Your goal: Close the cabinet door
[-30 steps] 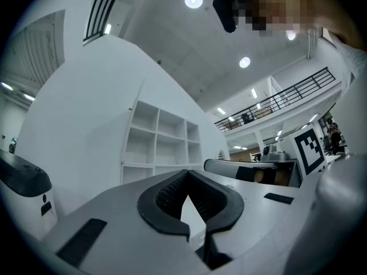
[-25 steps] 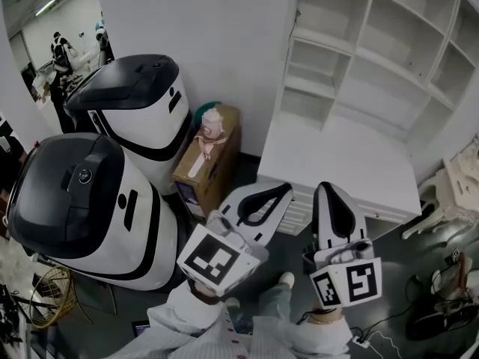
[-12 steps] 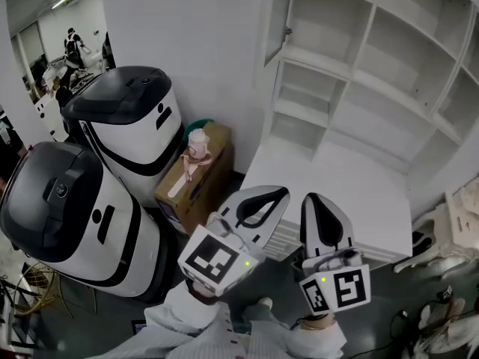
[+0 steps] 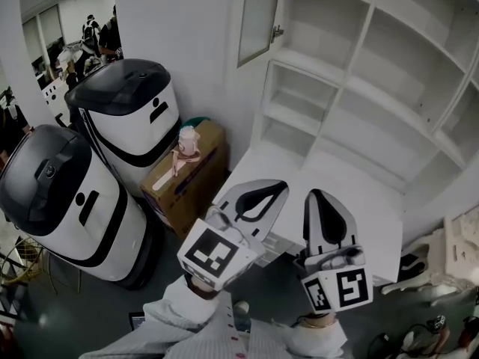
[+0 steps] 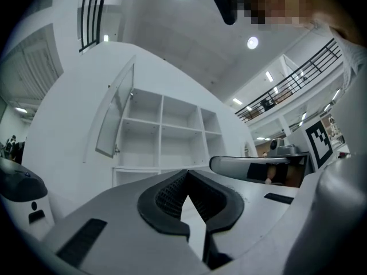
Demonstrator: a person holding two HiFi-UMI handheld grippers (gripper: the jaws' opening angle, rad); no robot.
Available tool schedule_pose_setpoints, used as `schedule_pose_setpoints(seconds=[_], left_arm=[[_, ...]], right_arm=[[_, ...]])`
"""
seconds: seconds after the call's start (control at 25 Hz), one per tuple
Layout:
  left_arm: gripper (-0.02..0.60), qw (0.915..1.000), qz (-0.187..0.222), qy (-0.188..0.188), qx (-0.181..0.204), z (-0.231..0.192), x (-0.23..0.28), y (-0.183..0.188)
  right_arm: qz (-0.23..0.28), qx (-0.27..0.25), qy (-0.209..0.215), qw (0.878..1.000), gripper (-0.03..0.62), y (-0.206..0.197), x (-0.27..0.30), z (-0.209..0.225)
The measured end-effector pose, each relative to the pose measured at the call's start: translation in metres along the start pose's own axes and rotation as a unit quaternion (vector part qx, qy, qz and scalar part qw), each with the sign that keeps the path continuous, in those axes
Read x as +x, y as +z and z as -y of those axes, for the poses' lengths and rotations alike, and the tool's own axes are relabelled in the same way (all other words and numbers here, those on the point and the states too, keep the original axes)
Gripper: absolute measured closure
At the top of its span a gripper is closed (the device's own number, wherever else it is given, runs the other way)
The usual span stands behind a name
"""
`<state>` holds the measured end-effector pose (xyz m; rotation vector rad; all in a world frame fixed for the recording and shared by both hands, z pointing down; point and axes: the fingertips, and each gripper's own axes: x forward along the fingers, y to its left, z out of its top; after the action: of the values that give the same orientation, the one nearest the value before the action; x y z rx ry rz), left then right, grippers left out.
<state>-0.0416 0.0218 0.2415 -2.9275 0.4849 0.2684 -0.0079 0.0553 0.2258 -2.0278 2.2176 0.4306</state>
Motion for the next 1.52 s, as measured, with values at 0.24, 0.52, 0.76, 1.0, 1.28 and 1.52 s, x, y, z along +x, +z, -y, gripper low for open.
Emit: schedule_pose_setpoints(seconds=[0.24,0.52,0.76,1.0,1.28,1.52], left_arm=[[0.571,0.9997,-0.019,0.017,0.007,0.008,0.025,-0.011],[0.571,0.9993,-0.030,0.023,0.005,0.003,0.051,-0.023],[0.571,0.9989,-0.038,0.027,0.008,-0.013,0.076,-0.032],[0.571,0.9984,-0.039,0.040,0.012,-0.045,0.105,-0.040],[0.571,0.9981,-0.028,0.053,0.016,-0.101,0.147,-0.046],[0.571,0.9978,-0.024,0.057,0.025,-0.146,0.178,-0.051]], right_arm=[[-0.002,0.014,0.009,1.000,0.582,-0.009,-0.007,0.032],[-0.004,0.021,0.013,1.000,0.582,-0.020,0.002,0.056],[-0.008,0.026,0.021,0.999,0.582,-0.031,0.024,0.076],[-0.008,0.025,0.032,0.999,0.582,-0.040,0.061,0.096],[-0.005,0.019,0.047,0.999,0.582,-0.054,0.125,0.120],[-0.002,0.025,0.048,0.999,0.580,-0.067,0.178,0.140]])
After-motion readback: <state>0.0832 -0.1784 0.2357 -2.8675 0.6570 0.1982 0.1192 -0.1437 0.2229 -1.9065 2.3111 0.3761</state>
